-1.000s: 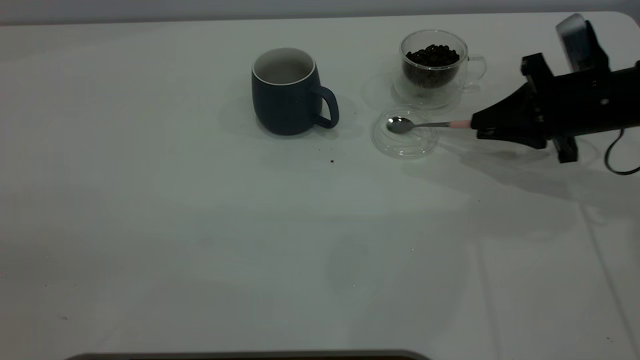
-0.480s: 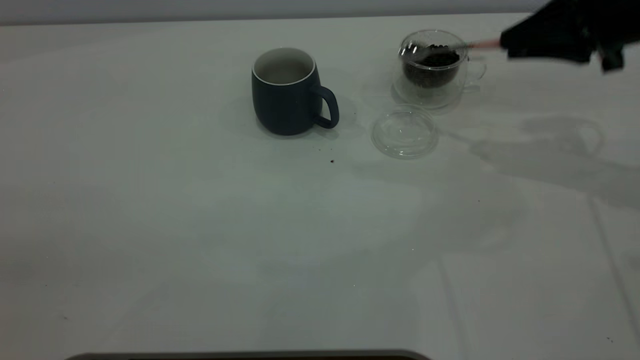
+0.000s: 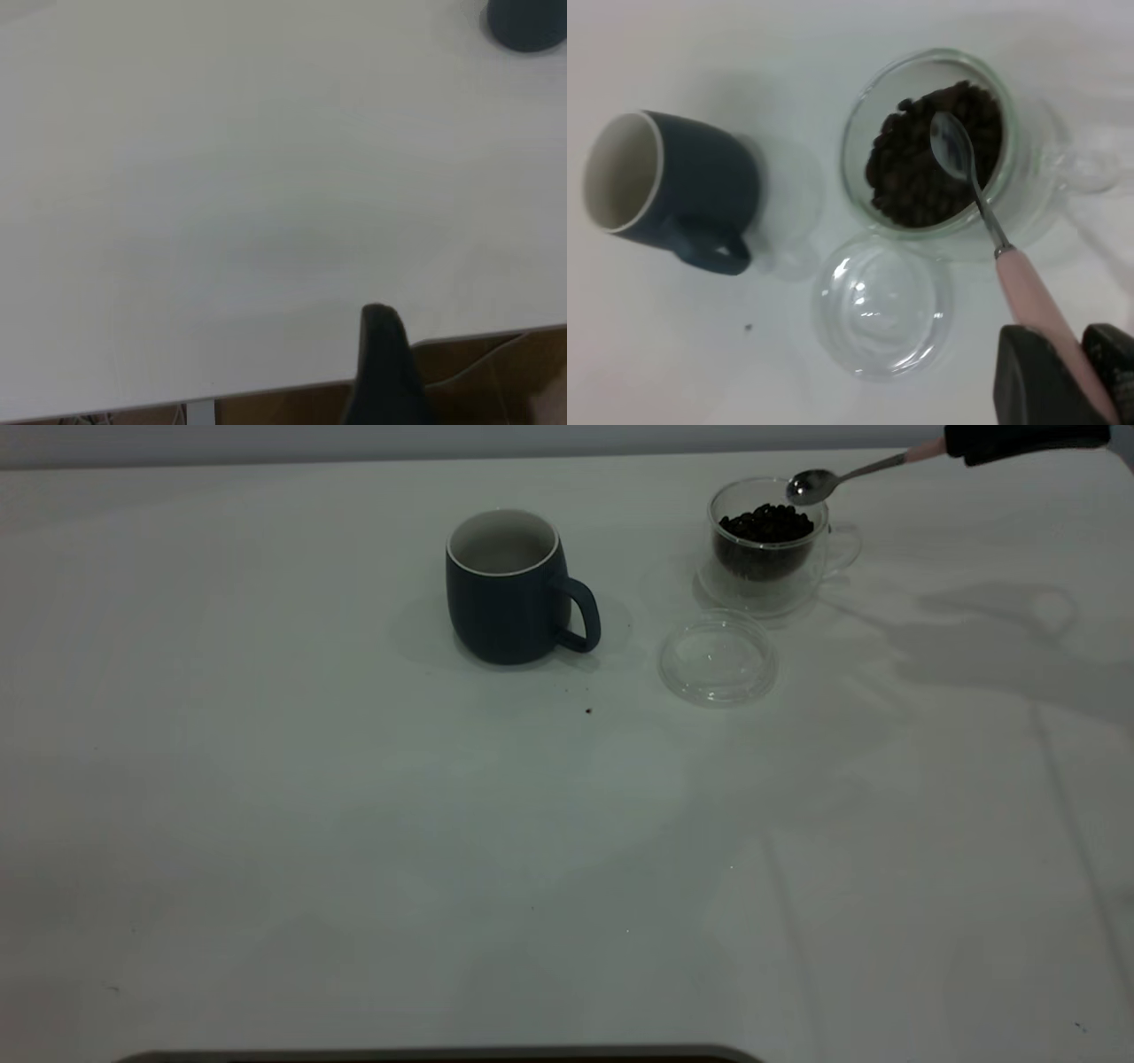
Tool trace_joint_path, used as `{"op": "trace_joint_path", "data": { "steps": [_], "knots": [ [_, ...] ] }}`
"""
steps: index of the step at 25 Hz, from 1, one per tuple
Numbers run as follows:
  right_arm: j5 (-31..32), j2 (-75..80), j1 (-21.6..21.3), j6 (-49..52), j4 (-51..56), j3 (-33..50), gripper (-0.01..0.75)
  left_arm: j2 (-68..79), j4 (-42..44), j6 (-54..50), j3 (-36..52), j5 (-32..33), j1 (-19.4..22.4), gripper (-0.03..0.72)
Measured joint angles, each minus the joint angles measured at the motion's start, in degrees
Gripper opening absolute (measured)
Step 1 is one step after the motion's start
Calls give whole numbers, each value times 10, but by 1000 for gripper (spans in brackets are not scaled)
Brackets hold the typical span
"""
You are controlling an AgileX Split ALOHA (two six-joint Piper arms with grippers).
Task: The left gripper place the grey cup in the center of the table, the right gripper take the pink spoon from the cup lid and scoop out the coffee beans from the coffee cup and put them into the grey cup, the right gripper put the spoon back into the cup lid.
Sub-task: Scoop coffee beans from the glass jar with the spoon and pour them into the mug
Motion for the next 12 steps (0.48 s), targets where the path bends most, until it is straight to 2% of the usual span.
{"op": "trace_joint_path", "data": {
  "steps": [5, 12],
  "knots": [
    [-37, 13, 33, 3, -11, -15, 110, 0, 0, 0, 0, 0, 0, 567],
    [-59, 63, 42, 3, -14, -42, 110, 0, 0, 1, 0, 0, 0, 567]
  ]
}}
